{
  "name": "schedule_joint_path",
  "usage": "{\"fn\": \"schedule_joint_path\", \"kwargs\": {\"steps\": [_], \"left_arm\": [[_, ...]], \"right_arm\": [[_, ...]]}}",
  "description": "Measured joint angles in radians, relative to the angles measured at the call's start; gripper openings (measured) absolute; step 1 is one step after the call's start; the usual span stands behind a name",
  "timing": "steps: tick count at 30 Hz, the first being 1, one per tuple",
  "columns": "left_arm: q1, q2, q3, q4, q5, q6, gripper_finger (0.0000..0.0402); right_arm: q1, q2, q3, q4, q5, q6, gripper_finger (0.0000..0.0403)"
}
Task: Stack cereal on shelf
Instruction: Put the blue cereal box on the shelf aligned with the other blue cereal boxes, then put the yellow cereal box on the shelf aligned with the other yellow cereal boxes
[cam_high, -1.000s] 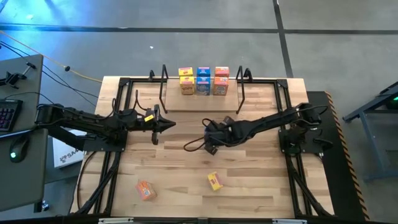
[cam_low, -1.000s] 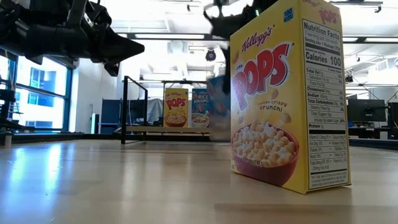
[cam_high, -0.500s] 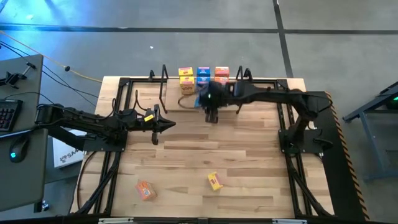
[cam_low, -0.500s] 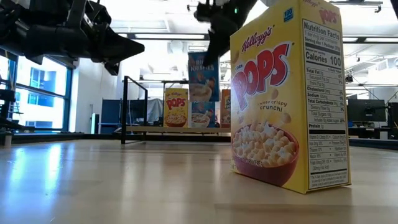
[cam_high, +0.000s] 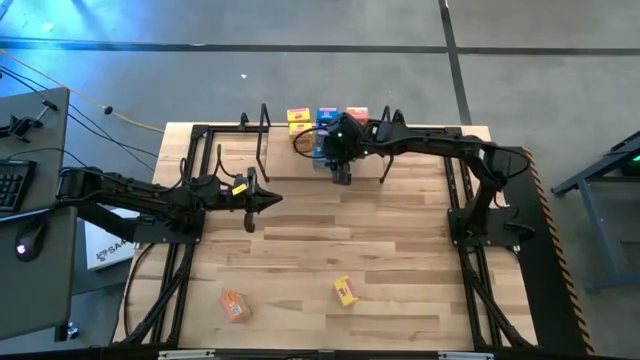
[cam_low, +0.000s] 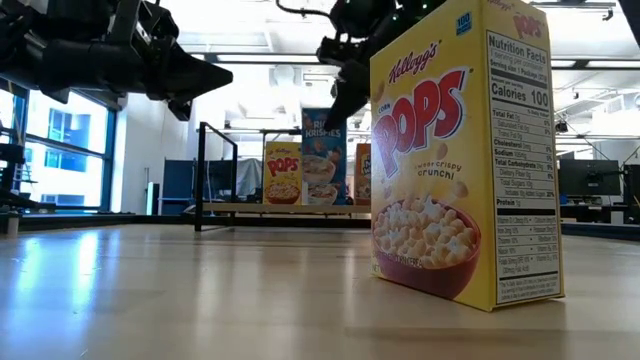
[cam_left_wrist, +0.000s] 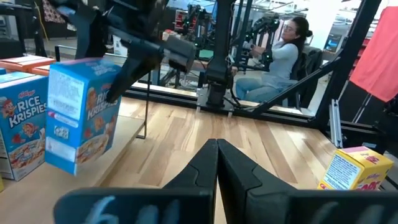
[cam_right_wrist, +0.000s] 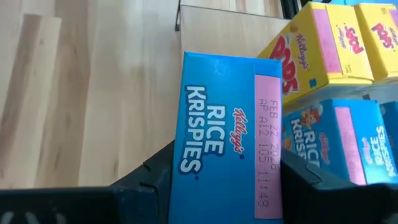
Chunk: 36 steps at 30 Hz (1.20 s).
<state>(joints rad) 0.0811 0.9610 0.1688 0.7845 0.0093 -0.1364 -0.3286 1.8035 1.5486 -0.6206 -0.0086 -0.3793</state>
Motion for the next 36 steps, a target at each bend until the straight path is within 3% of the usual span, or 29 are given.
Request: {"fn": "schedule_joint_path", "kwargs": {"steps": [14, 24, 30, 36], "left_arm": [[0.0, 0.0, 0.0, 0.002, 0.0, 0.0, 0.0], [-0.001, 0.0, 0.0, 0.002, 0.0, 0.0, 0.0], [-0.001, 0.0, 0.0, -0.008, 0.005, 0.006, 0.0], [-0.002, 0.0, 0.0, -0.031, 0.006, 0.015, 0.0]], "right_arm": [[-0.007, 0.073, -0.002, 0.042, 0.084, -0.007, 0.0173], [-0.004, 0.072, -0.002, 0.057, 0.122, 0.006, 0.0234], [0.028, 0.072, 0.026, 0.097, 0.259, -0.022, 0.0245], [0.077, 0.072, 0.177, -0.01, 0.343, -0.066, 0.0246]]}}
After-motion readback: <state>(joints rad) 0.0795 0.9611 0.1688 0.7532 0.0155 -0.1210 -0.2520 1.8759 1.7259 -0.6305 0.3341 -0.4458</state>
